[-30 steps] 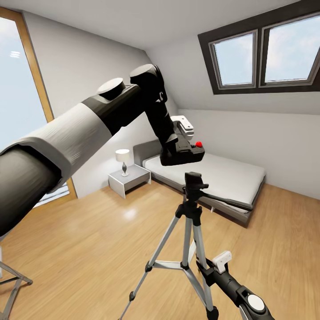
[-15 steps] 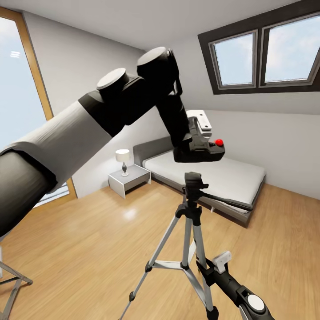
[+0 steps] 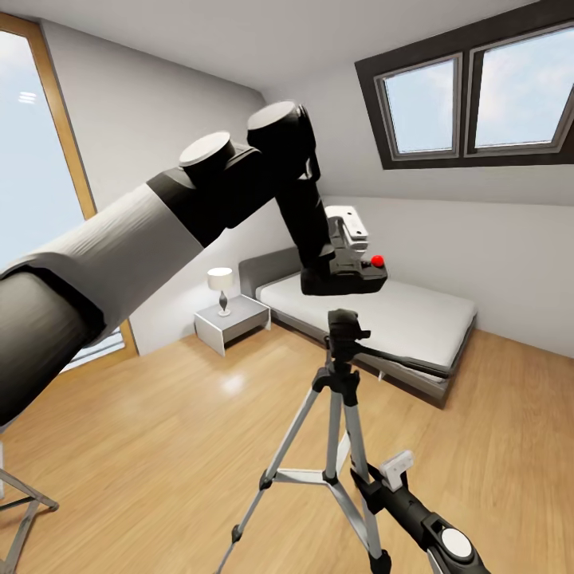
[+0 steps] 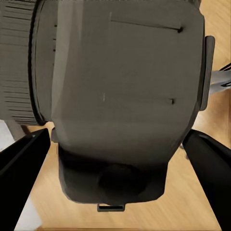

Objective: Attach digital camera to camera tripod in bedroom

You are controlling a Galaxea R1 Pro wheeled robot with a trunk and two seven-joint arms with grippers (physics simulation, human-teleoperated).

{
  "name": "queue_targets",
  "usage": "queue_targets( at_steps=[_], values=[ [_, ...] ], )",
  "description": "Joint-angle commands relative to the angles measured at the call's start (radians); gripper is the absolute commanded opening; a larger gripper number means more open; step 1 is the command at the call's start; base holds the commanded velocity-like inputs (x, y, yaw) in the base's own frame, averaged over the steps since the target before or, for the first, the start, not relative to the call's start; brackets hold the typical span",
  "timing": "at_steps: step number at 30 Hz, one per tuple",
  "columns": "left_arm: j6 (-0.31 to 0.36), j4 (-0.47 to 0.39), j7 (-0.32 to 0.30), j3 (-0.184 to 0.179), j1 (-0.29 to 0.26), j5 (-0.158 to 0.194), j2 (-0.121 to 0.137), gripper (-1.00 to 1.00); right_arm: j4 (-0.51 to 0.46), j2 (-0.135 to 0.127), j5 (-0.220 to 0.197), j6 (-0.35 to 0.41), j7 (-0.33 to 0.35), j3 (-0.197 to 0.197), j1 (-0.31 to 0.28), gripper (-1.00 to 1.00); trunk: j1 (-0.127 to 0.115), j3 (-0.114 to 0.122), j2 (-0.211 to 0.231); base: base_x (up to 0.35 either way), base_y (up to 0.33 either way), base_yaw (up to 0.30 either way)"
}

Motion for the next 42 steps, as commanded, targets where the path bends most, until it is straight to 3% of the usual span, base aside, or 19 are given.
queue_targets(
  at_steps=[1,10,22,28,42],
  values=[
    [0.011,0.003,-0.01,0.0,-0.001,-0.011,0.0,-1.0,0.021,0.0,0.023,-0.007,0.019,0.006,0.0,-1.0,0.001,-0.001,-0.001,0.0,0.0,0.0],
    [0.011,0.013,-0.01,-0.011,-0.001,-0.01,0.0,-1.0,0.022,0.0,0.023,-0.007,0.019,0.033,0.0,-1.0,0.001,-0.001,-0.001,0.0,0.0,0.0],
    [0.011,0.026,-0.01,-0.024,-0.001,-0.01,0.0,-1.0,0.034,0.0,0.023,-0.008,0.019,0.037,0.0,-1.0,0.001,-0.001,-0.001,0.0,0.0,0.0],
    [0.01,0.055,-0.01,-0.048,-0.001,-0.011,0.0,-1.0,0.05,0.0,0.023,-0.009,0.019,0.037,0.0,-1.0,0.001,-0.001,-0.001,0.0,0.0,0.0],
    [0.009,0.067,-0.01,-0.056,-0.001,-0.009,0.0,-1.0,0.057,0.0,0.023,-0.009,0.019,0.037,0.0,-1.0,0.001,-0.001,-0.001,0.0,0.0,0.0]
  ],
)
